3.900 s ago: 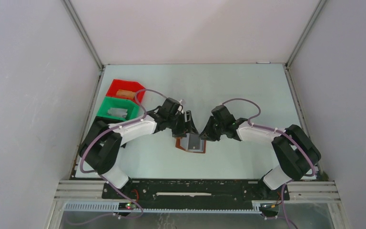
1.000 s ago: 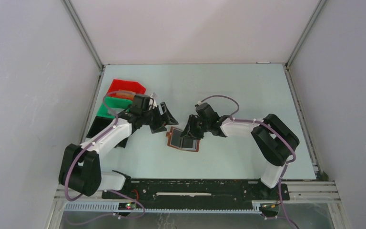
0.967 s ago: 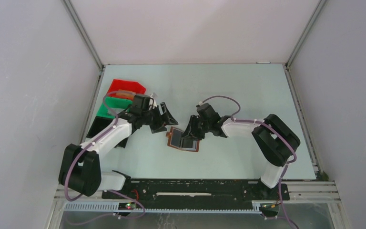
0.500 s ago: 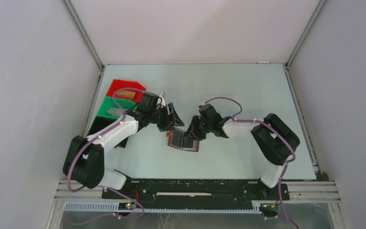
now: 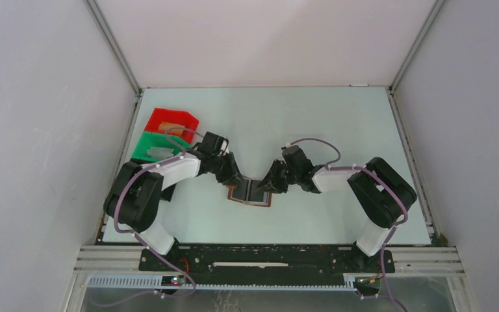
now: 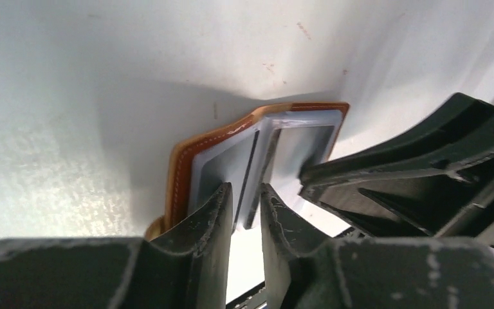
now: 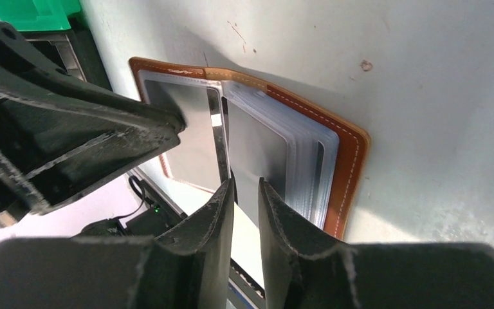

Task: Take the credit cards out of the card holder
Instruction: Remove the credit card from the card holder.

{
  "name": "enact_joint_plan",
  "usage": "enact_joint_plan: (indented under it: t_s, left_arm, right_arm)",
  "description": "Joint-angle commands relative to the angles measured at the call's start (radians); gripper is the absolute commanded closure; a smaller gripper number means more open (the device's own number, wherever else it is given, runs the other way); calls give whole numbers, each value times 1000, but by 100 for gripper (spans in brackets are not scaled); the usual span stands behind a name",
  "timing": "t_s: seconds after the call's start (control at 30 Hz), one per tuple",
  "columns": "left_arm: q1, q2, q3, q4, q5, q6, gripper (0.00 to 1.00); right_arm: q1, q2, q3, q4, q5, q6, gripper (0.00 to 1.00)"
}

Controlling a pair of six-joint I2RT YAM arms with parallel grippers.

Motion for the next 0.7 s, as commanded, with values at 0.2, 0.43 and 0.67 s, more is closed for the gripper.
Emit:
enact_joint_plan:
  t_s: [0.2, 0.43, 0.67]
  left_arm:
    - [-6, 18, -88, 21, -155, 2, 73]
    - [-6, -6, -111, 14, -216, -7, 73]
    - [-6, -119, -96, -39, -247, 11, 65]
  right_arm:
    - [-24, -41, -52, -82, 63, -16, 71]
    - [0, -79, -13, -74, 46, -24, 70]
    - [65, -54, 115, -98, 41, -30, 69]
